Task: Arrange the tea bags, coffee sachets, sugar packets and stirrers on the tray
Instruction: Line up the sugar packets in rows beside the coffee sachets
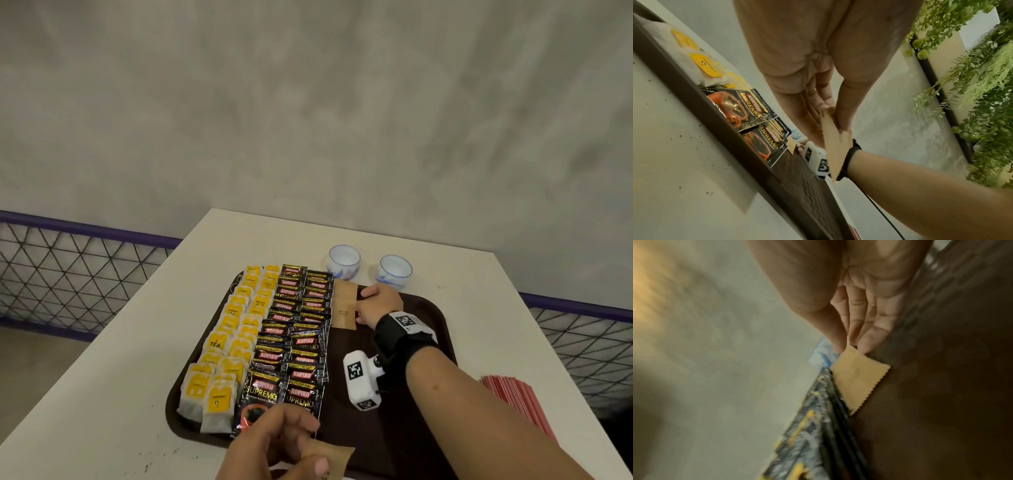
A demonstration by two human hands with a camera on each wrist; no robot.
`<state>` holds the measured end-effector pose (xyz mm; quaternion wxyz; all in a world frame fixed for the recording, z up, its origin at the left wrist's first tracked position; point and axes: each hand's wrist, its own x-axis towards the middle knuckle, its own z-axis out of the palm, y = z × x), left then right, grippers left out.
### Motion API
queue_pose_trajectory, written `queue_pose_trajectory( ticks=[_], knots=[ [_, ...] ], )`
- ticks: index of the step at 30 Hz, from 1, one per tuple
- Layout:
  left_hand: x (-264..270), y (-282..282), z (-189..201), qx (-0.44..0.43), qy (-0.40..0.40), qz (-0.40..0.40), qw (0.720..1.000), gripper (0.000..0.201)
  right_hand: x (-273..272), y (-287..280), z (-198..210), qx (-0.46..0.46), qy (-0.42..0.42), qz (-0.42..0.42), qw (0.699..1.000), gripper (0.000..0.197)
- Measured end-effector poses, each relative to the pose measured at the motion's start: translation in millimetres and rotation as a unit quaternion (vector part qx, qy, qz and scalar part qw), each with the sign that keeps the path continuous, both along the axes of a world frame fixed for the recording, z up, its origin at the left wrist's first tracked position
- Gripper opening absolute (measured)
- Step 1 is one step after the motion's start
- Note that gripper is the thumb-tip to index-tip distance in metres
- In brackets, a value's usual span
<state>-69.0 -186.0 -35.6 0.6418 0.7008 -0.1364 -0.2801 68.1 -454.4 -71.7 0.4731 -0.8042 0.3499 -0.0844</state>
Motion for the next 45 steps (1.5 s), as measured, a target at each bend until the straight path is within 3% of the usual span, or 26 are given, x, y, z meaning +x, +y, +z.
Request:
queue_pose_trajectory(
  ticks=[3,5,8,11,16,20,23,26,34,45],
  knots=[
    [2.4,1.1,7.1,0.022,-0.036,0.029,0.999,0.05,-28.2,18.1,32.3,0.012,-0.055,0.069,0.996,0.013],
    [4.3,0.5,14.4,0.016,-0.047,0.067,0.997,0.037,-61.1,35.0,59.7,0.054,-0.073,0.167,0.982,0.01],
    [7.9,-0.9,22.6,0.002,-0.058,0.105,0.993,0.032,-116.8,58.1,93.6,0.153,-0.081,0.342,0.924,0.004],
    [9.5,-5.1,26.8,-0.018,-0.059,0.137,0.989,0.033,-153.4,68.0,103.5,0.206,-0.077,0.415,0.883,0.014],
    [4.3,-13.6,33.4,-0.046,-0.051,0.132,0.989,0.036,-162.5,60.3,97.1,0.134,-0.107,0.377,0.91,0.011],
    [2.9,-5.2,29.3,-0.065,-0.031,0.15,0.986,0.055,-130.8,19.7,81.5,0.093,-0.134,0.205,0.965,0.013],
    [1.5,3.2,23.4,-0.07,-0.01,0.159,0.985,0.057,-103.4,-4.0,69.5,0.131,-0.106,0.105,0.98,0.008],
    [0.5,10.3,16.7,-0.052,0.001,0.143,0.988,0.065,-86.5,-8.8,58.8,0.147,-0.095,0.101,0.979,0.009],
    [2.1,19.2,5.5,-0.034,0.001,0.161,0.986,0.03,-42.7,-4.2,35.2,0.056,-0.007,0.141,0.988,0.02],
    [4.6,26.9,-4.2,-0.008,-0.013,0.163,0.986,0.029,-21.1,12.0,14.5,-0.059,0.035,0.098,0.993,0.022]
  ],
)
